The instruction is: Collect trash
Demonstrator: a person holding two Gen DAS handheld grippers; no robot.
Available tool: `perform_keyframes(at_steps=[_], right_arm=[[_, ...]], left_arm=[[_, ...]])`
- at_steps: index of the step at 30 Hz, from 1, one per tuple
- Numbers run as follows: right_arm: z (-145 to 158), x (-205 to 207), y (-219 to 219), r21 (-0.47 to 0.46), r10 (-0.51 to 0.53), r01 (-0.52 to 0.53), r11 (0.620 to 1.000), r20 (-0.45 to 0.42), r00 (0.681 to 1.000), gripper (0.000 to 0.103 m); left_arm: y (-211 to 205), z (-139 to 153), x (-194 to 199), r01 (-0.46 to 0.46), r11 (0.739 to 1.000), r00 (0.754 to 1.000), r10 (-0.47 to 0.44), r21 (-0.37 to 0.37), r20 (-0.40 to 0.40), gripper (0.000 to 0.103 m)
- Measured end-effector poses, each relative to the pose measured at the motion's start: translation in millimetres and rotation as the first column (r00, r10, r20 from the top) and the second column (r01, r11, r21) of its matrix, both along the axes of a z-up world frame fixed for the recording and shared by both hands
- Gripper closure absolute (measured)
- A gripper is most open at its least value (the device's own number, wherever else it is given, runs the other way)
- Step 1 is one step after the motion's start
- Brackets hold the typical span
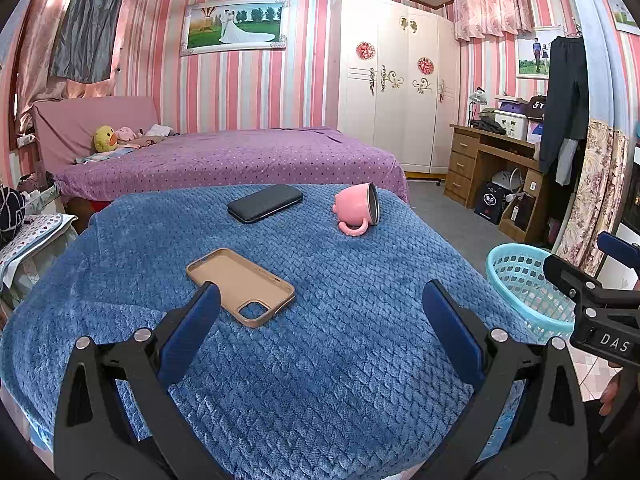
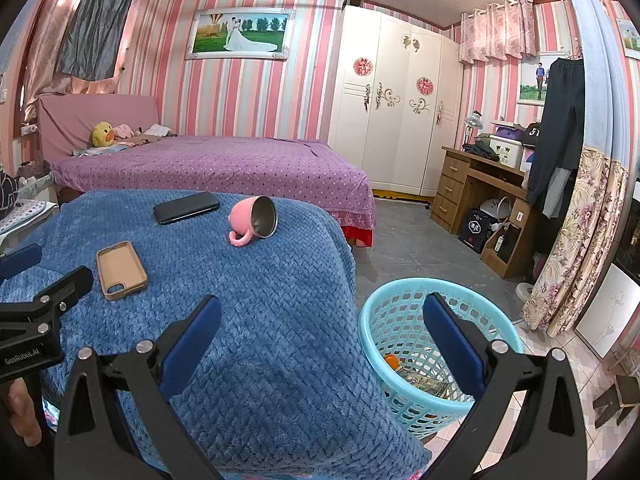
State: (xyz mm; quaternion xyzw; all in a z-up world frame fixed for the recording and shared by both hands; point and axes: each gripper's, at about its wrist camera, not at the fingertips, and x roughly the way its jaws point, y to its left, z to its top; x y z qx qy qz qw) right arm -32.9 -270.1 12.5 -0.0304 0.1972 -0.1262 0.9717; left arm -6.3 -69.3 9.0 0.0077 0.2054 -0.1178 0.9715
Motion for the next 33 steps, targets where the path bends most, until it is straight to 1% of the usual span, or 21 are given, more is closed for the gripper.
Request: perform_keyframes(at_steps=[18,33], right_arm=[[0.2,0.0,-0.2,0.0,0.0,0.0,1.0,0.0,1.0,0.004],[0.5,0.0,-0.4,0.001,0.001,-0.001,1.0,0.0,1.0,0.004]], left_arm=[[0.2,-0.8,0.1,0.002,1.0,1.0,-0.002,-0.001,-0.001,0.005],[-2.7,4.0,-0.4,0.001,1.0,1.0,-0.001,-0.002,-0.004,0.005]])
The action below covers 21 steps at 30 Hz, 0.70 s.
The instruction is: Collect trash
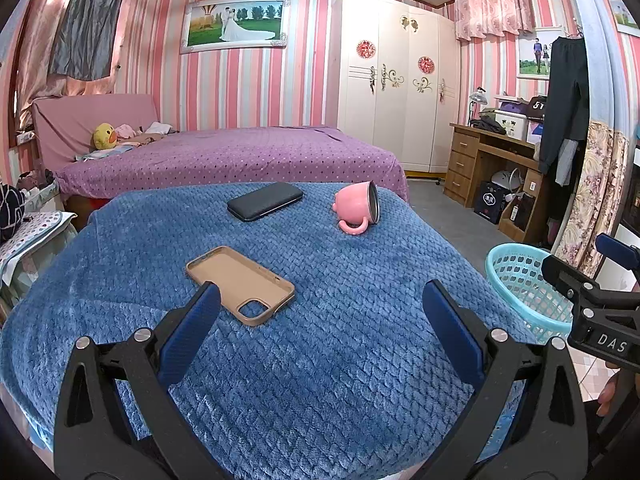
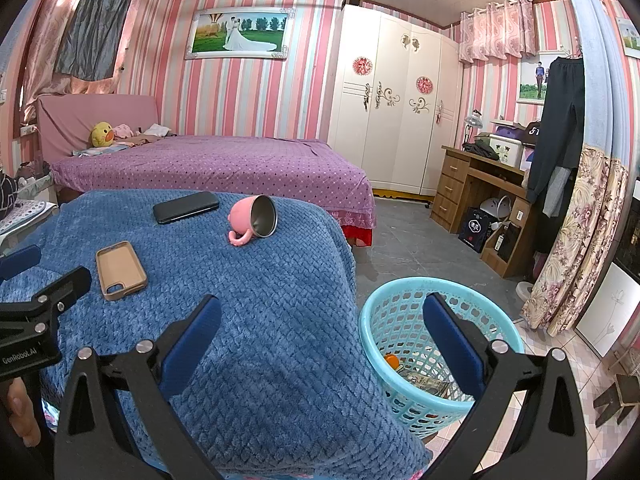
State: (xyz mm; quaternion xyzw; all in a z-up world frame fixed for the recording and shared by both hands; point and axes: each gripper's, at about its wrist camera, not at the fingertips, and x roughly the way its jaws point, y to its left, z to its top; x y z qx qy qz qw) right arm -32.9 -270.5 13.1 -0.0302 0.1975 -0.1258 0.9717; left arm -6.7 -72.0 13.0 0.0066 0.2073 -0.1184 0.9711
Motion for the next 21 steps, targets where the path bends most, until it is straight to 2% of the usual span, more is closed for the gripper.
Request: perform_keyframes(at_steps=[21], right_arm=[[-1.9,0.7,2.7,0.001,-0.001,0.001,1.0,0.0,1.0,0.004]], left_arm=[[-0.9,1.1,-0.3,-0.004,1.0,1.0,0.004,0.0,0.004,0.005]])
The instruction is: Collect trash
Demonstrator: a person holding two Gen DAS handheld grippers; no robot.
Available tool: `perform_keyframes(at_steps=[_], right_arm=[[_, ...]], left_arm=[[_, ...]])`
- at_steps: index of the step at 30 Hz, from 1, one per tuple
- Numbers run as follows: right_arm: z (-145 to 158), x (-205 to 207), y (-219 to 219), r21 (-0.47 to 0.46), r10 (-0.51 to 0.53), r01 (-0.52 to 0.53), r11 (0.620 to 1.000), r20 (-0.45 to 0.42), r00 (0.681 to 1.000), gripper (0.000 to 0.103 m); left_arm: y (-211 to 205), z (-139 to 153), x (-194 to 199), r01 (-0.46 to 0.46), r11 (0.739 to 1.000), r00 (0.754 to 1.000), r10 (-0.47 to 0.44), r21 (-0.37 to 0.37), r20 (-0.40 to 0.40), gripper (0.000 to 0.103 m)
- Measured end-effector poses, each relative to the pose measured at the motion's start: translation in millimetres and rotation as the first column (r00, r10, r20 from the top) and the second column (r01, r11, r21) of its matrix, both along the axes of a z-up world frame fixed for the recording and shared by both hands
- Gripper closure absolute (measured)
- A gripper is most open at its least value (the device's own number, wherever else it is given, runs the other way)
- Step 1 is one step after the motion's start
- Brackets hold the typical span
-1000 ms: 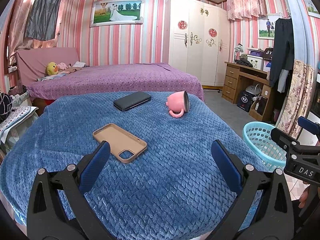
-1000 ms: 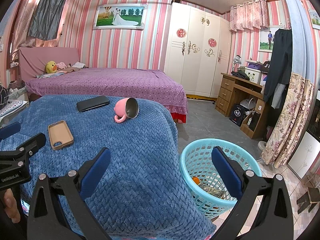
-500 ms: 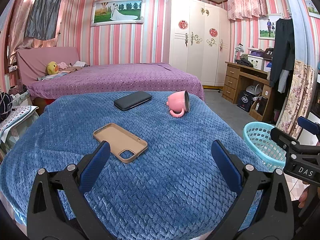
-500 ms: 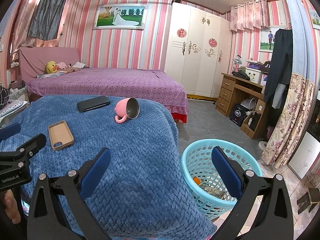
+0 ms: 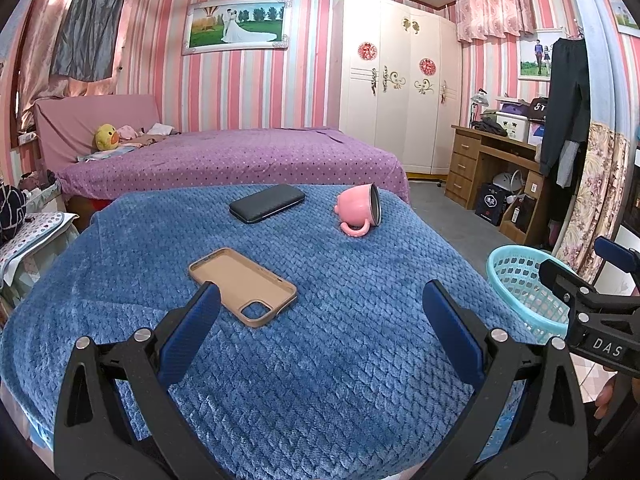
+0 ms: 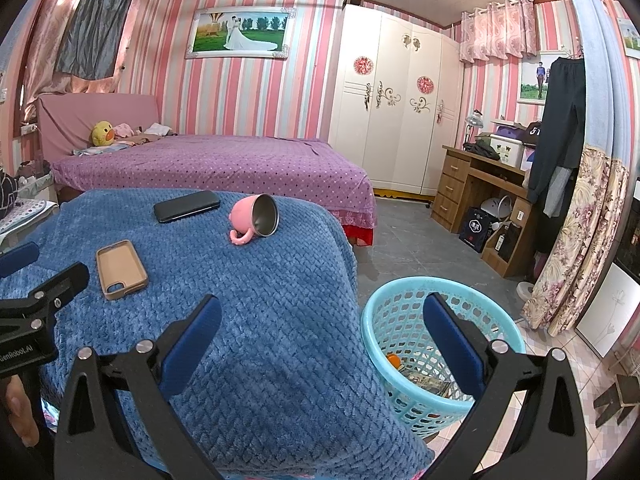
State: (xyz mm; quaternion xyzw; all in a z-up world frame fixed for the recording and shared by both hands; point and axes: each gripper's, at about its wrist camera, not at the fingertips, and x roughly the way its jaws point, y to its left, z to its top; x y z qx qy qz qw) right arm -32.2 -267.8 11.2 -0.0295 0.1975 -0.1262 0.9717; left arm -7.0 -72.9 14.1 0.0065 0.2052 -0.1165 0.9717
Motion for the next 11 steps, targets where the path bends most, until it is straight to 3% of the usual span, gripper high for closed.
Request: perform_keyframes(at_steps=[11], right_arm=[[-3.1,0.9,2.7,-0.001,-0.001,0.001,1.0,-0.002,1.0,0.004]], left_arm=[[-2.7,1.6,-0.9,0.006,1.0,1.0,-0.006,0.002,-0.002,0.005]])
